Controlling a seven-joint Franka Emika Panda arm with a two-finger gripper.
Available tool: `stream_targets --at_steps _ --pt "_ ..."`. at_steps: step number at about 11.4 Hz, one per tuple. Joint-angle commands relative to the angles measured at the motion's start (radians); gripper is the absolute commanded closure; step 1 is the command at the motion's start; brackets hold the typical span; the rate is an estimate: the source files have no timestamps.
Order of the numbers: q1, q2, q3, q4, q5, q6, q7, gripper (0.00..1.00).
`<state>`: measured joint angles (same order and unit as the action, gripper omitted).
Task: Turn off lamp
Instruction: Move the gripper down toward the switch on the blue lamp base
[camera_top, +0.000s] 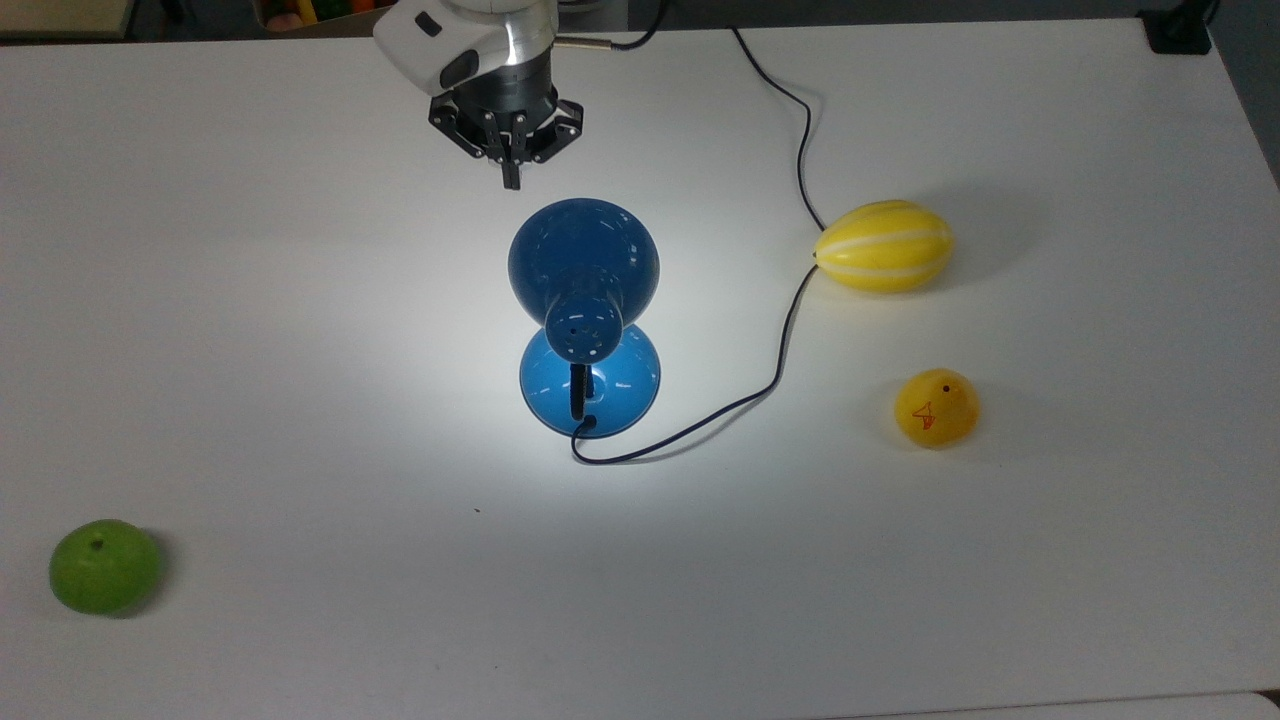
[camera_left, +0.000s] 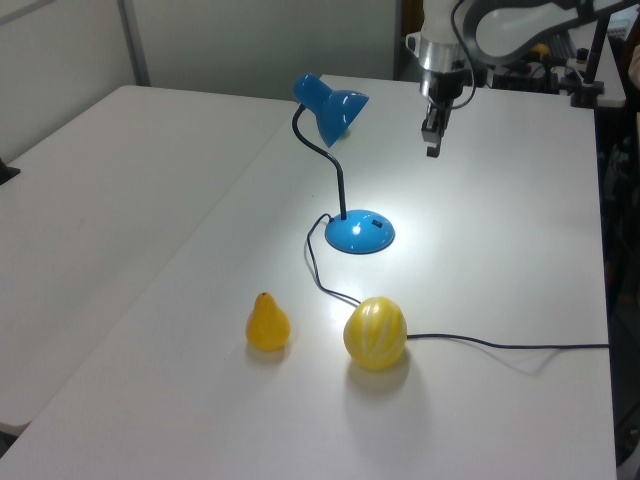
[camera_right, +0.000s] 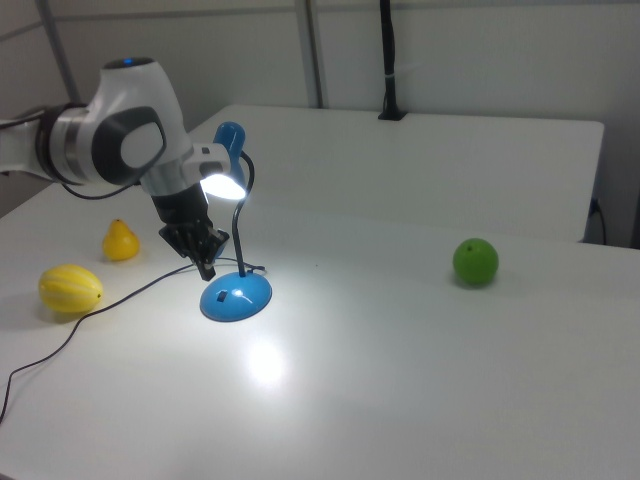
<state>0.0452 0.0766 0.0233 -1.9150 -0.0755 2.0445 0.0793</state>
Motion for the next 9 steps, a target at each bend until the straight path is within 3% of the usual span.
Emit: stream_targets --at_steps 1,3,9 --pt "0.03 0.043 -0.002 -0.073 0.005 0.181 0.095 1.0" --pt "0.045 0.084 0.0 -0.09 0.005 0.274 0.158 1.0" --pt "0.064 0.195 0.01 -0.084 -0.003 0.433 0.172 1.0"
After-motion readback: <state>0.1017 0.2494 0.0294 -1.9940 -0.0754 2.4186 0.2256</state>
